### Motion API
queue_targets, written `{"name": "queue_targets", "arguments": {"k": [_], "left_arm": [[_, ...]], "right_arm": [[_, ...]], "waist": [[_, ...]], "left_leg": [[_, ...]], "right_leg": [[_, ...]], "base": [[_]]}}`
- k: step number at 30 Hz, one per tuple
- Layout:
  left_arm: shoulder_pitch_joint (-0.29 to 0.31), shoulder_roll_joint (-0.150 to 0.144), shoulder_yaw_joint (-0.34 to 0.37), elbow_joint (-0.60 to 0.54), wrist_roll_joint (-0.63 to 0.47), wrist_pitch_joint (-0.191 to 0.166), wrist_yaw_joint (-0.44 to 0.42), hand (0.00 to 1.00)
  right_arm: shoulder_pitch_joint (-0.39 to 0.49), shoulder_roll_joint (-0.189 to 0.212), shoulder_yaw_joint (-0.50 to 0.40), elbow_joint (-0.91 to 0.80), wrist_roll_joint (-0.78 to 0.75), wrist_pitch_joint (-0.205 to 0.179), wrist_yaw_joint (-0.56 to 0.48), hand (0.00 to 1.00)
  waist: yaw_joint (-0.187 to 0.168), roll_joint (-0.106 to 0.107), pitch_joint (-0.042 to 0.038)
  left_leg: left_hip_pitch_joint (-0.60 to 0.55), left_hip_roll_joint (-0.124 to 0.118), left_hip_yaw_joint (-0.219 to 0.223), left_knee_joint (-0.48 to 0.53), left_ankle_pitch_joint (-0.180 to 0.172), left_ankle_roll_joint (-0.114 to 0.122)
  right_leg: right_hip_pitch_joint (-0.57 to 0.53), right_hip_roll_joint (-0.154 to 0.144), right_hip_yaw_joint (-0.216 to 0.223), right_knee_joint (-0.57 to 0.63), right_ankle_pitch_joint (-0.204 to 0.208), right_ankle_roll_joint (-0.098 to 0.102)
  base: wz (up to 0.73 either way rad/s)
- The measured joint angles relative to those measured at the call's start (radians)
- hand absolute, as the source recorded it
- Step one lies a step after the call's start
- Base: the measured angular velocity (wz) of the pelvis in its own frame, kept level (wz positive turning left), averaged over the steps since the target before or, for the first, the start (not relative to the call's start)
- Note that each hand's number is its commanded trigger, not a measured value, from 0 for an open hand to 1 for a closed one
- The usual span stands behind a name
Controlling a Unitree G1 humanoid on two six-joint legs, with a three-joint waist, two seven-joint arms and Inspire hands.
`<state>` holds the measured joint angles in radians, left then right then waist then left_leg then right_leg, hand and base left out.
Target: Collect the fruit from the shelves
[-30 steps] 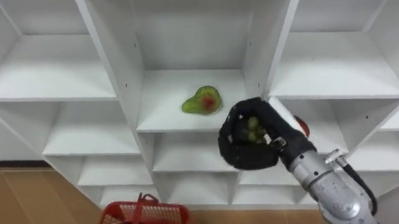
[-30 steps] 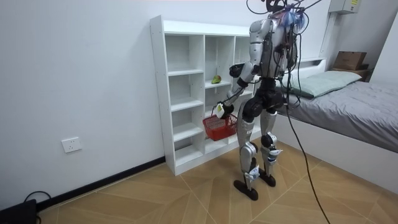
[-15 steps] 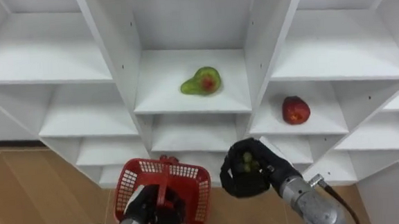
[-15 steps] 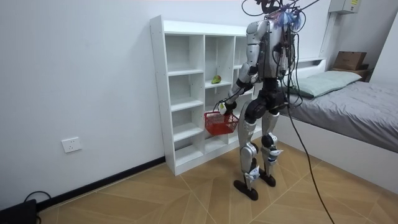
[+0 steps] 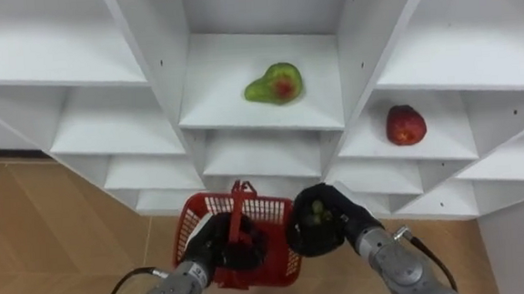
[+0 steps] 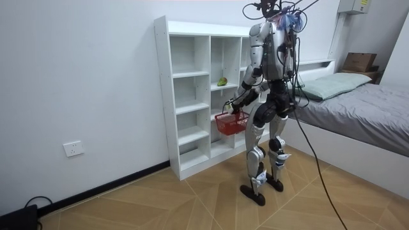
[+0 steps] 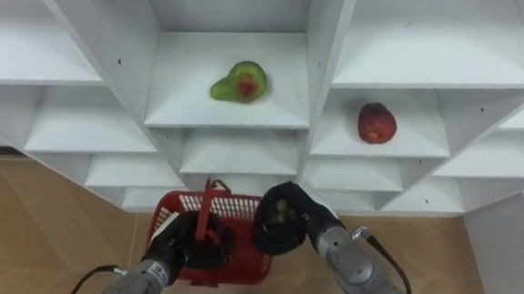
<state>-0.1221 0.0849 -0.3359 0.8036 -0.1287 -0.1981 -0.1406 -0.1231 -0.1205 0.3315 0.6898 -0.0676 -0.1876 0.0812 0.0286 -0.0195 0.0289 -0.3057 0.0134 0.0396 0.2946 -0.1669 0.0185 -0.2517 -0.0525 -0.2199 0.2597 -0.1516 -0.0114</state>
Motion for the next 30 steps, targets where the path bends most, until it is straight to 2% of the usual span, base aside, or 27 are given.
{"name": "queue_targets", "arguments": {"k": [5, 10, 17, 22, 30], "left_arm": [[-0.006, -0.002, -0.046, 0.000, -0.036, -0.004, -0.032, 1.00], [-0.021, -0.007, -0.052, 0.000, -0.037, -0.004, -0.048, 1.00], [-0.027, -0.016, -0.071, -0.030, -0.038, -0.004, -0.049, 1.00], [-0.028, -0.018, -0.073, -0.030, -0.038, -0.004, -0.067, 1.00], [-0.028, -0.017, -0.083, -0.030, -0.053, -0.004, -0.078, 1.00]], "right_arm": [[-0.034, 0.007, 0.001, 0.021, 0.082, -0.001, -0.033, 1.00], [-0.074, 0.012, 0.001, 0.044, 0.151, -0.001, -0.056, 1.00], [-0.077, 0.014, 0.014, 0.048, 0.238, 0.001, -0.053, 1.00], [-0.082, 0.013, 0.015, 0.046, 0.241, 0.001, -0.043, 1.00], [-0.092, 0.013, 0.020, 0.046, 0.239, 0.000, -0.041, 1.00]], "waist": [[-0.001, 0.004, 0.0023], [0.000, 0.004, 0.0025], [0.001, 0.002, 0.0039], [0.001, 0.003, 0.0041], [0.005, 0.020, 0.0052]], "left_leg": [[-0.006, 0.000, 0.001, -0.002, 0.001, 0.000], [-0.027, 0.000, 0.002, 0.002, 0.004, 0.001], [-0.032, -0.003, 0.013, 0.006, 0.007, 0.005], [-0.035, -0.003, 0.012, 0.012, 0.007, 0.006], [-0.031, -0.001, 0.016, 0.012, 0.007, 0.006]], "right_leg": [[-0.011, 0.000, -0.001, 0.003, 0.000, 0.000], [-0.036, -0.004, 0.001, 0.017, 0.000, 0.000], [-0.050, -0.014, 0.003, 0.030, 0.000, 0.001], [-0.048, -0.011, 0.000, 0.030, 0.000, 0.000], [-0.047, -0.009, 0.011, 0.033, 0.001, 0.000]], "base": [[0.00], [0.00], [-0.03], [0.00], [-0.01]]}}
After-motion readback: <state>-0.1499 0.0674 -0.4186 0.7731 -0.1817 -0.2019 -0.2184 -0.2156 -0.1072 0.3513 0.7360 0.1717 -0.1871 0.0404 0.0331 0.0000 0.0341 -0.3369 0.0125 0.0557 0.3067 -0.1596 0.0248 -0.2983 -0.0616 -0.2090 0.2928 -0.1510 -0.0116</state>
